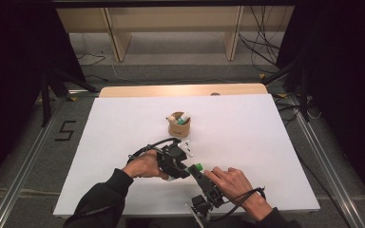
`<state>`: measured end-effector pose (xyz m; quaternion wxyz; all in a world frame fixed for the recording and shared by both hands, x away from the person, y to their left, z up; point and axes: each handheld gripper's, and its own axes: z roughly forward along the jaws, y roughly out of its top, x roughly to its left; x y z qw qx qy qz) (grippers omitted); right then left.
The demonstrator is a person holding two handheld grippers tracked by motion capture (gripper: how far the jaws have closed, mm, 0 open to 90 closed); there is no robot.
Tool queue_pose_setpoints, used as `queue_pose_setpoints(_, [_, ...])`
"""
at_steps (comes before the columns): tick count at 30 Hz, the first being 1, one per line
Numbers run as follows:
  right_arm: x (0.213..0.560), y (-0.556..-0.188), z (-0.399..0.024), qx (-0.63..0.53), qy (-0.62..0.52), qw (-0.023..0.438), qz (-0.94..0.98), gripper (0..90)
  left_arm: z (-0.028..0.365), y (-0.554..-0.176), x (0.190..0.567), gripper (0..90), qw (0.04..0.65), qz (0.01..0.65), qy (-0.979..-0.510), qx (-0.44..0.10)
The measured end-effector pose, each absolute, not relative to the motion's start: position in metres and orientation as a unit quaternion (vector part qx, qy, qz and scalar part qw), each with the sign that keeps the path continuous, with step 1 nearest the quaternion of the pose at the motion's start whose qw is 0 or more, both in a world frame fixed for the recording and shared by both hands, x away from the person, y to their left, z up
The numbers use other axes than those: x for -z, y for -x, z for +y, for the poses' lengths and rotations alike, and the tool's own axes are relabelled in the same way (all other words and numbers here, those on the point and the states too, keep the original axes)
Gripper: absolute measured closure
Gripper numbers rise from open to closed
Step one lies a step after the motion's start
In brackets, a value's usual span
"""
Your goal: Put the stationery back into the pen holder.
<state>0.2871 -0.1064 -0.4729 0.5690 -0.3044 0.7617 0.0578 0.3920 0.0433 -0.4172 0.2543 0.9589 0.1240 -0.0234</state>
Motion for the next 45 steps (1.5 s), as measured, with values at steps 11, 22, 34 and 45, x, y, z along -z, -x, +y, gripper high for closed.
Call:
queue_pose_setpoints(11, [0.469, -0.289, -0.109, -0.068, 0.278, 0.563, 0.776, 57.3, 0.047, -0.394, 0.416, 76.3, 0.254, 0.132, -0.957, 0.04])
queue_pose_setpoints(22, [0.437, -0.301, -0.13, -0.19, 0.13, 0.512, 0.828, 39.4, 0.058, -0.401, 0.41, 76.4, 0.276, 0.17, -0.946, 0.024])
queue_pose_setpoints(34, [0.421, -0.336, -0.174, -0.348, -0.152, 0.387, 0.84, 28.5, 0.078, -0.419, 0.397, 76.3, 0.389, 0.274, -0.878, -0.05])
queue_pose_setpoints(45, [0.422, -0.351, -0.194, -0.475, -0.302, 0.213, 0.799, 22.5, 0.088, -0.437, 0.39, 76.4, 0.474, 0.342, -0.805, -0.1])
